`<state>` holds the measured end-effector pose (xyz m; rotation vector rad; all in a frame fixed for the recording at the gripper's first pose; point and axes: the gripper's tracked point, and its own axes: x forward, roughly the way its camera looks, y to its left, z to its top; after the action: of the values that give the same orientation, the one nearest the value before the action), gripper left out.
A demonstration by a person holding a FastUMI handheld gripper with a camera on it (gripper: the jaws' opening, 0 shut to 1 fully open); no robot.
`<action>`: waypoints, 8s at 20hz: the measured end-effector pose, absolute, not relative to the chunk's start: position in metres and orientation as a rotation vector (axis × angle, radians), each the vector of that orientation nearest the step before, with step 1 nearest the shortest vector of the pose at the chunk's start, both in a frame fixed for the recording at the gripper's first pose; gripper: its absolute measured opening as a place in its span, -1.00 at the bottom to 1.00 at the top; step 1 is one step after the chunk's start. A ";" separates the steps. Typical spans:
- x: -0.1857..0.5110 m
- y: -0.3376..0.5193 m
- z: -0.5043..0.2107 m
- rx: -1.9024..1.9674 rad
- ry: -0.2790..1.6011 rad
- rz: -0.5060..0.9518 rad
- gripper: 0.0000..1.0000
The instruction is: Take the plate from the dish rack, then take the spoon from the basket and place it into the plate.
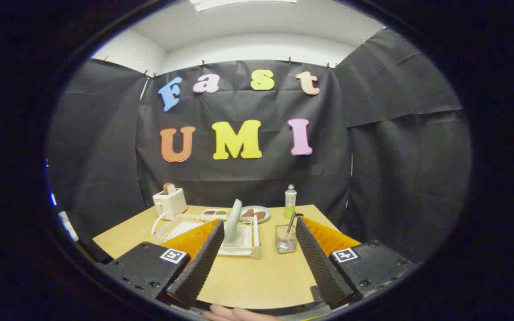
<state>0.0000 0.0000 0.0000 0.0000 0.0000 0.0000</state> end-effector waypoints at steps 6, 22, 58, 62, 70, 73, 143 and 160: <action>0.003 0.001 -0.005 0.002 -0.001 0.004 1.00; 0.028 0.010 -0.013 -0.006 0.028 0.025 1.00; 0.370 0.066 -0.025 -0.405 1.017 -0.103 0.56; 0.368 0.079 -0.036 -0.403 1.079 -0.102 0.06; 0.360 0.088 -0.028 -0.434 1.060 -0.232 -0.53; 0.356 0.091 -0.012 -0.474 0.999 -0.311 -0.56; 0.160 -0.025 -0.216 0.086 0.516 0.077 0.79; 0.290 -0.112 -0.109 -0.019 0.302 0.035 0.97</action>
<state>0.2896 -0.1117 -0.1088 -0.0194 0.3024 0.0348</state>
